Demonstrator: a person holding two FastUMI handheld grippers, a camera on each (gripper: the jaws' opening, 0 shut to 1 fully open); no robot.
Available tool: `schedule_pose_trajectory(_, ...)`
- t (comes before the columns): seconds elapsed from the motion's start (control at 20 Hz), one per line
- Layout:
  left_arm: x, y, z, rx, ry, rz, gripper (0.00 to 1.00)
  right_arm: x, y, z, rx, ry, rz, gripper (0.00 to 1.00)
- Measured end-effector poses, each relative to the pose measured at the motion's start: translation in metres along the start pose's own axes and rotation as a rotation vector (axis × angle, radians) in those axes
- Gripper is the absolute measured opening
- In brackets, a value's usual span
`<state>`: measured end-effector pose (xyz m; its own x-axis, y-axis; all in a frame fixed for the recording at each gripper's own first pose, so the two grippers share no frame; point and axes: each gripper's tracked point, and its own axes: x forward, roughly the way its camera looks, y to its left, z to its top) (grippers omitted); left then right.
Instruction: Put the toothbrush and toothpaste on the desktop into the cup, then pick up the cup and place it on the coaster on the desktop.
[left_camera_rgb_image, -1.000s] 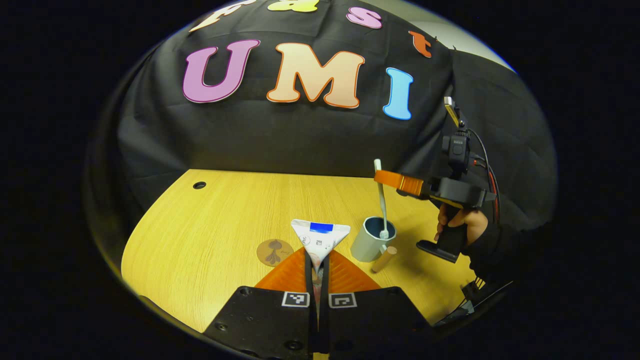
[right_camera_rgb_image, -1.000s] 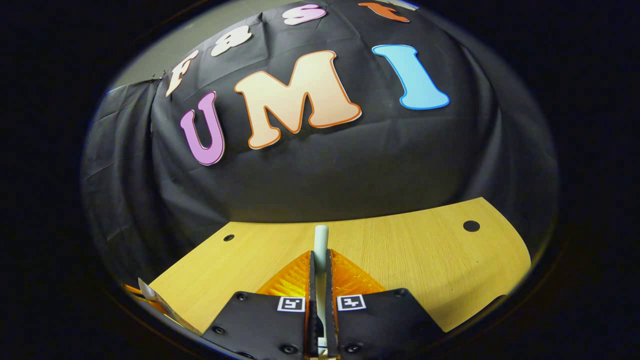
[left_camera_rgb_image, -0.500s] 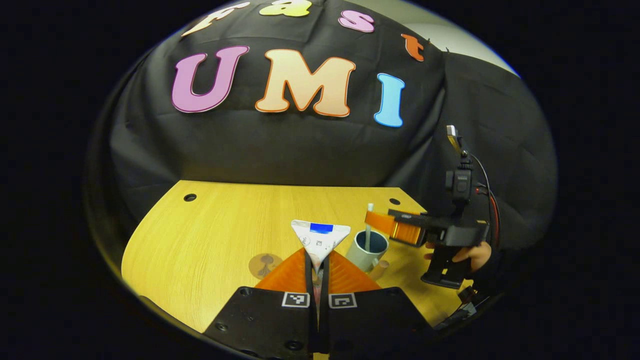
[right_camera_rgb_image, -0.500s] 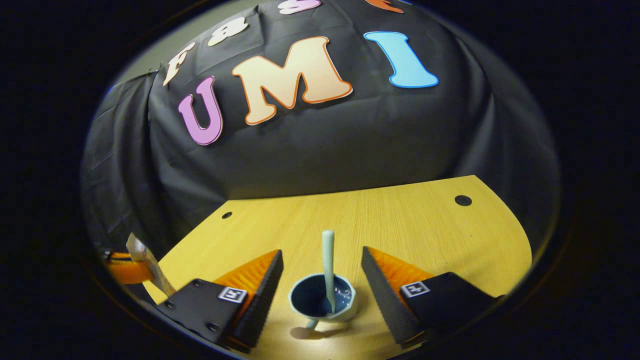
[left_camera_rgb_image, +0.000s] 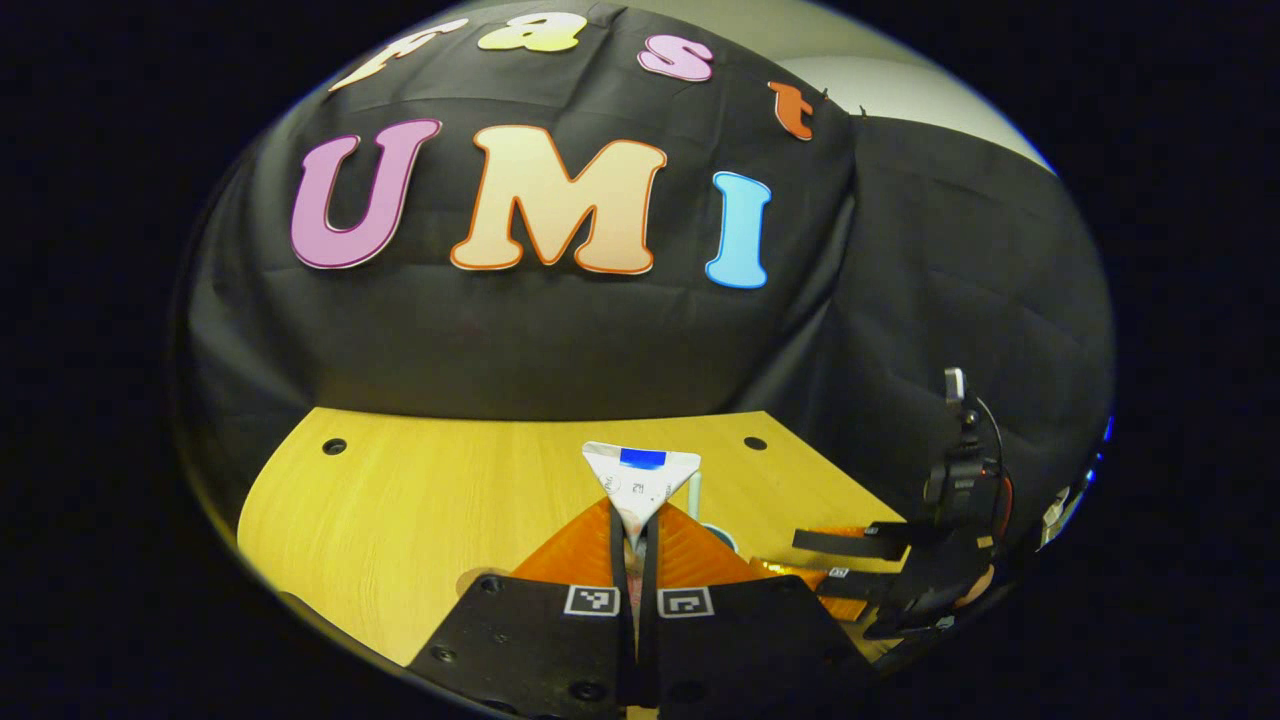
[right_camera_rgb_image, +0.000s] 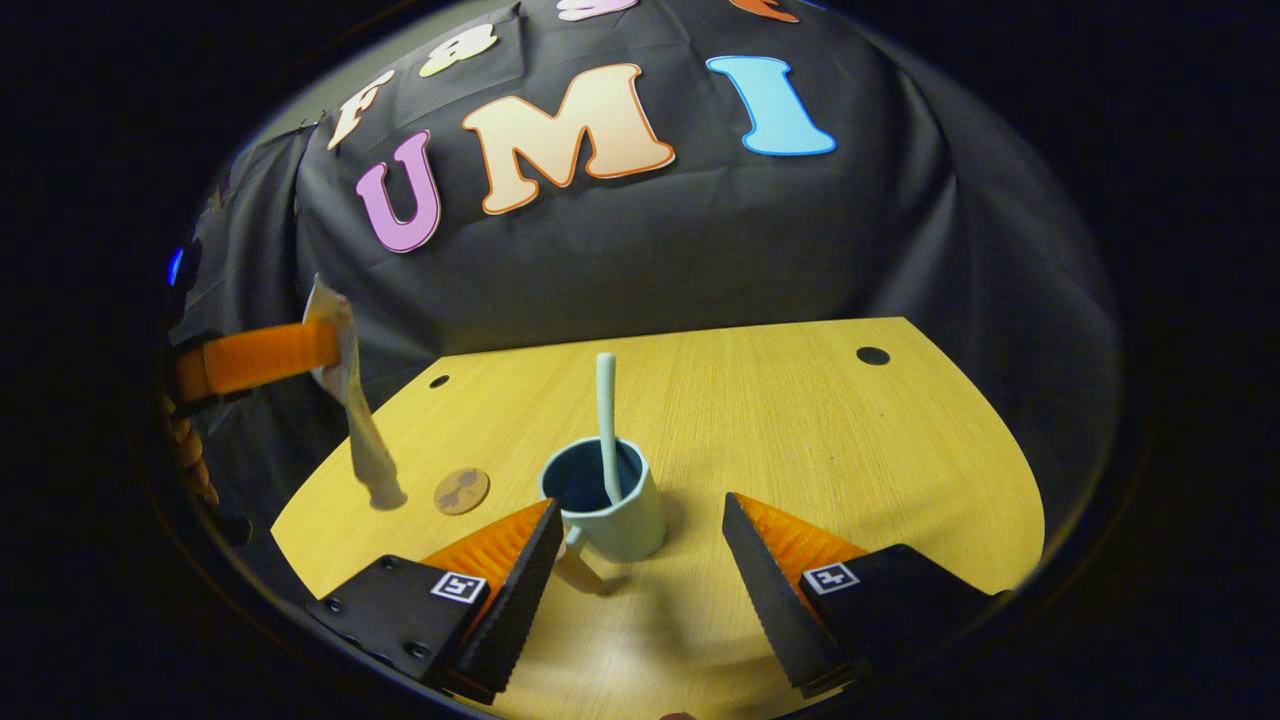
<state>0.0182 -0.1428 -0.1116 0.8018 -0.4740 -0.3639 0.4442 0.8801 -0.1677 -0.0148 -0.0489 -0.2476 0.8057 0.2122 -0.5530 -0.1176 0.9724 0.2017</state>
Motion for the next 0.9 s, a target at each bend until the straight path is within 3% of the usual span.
schedule_pose_trajectory(0.05,0.007,-0.005,0.004,0.001,-0.008,-0.011,0.00,-0.005,-0.002,-0.004,0.005,0.007,-0.004,0.95)
schedule_pose_trajectory(0.1,0.013,-0.010,0.007,0.001,-0.014,-0.022,0.00,-0.009,-0.005,-0.008,0.010,0.012,-0.008,0.99)
schedule_pose_trajectory(0.45,0.060,-0.047,0.006,-0.050,-0.031,-0.101,0.00,-0.033,-0.021,-0.016,0.020,0.026,-0.037,0.99)
schedule_pose_trajectory(0.9,0.094,-0.054,-0.026,-0.079,0.011,-0.044,0.00,-0.046,-0.040,-0.025,0.034,0.044,-0.058,0.99)
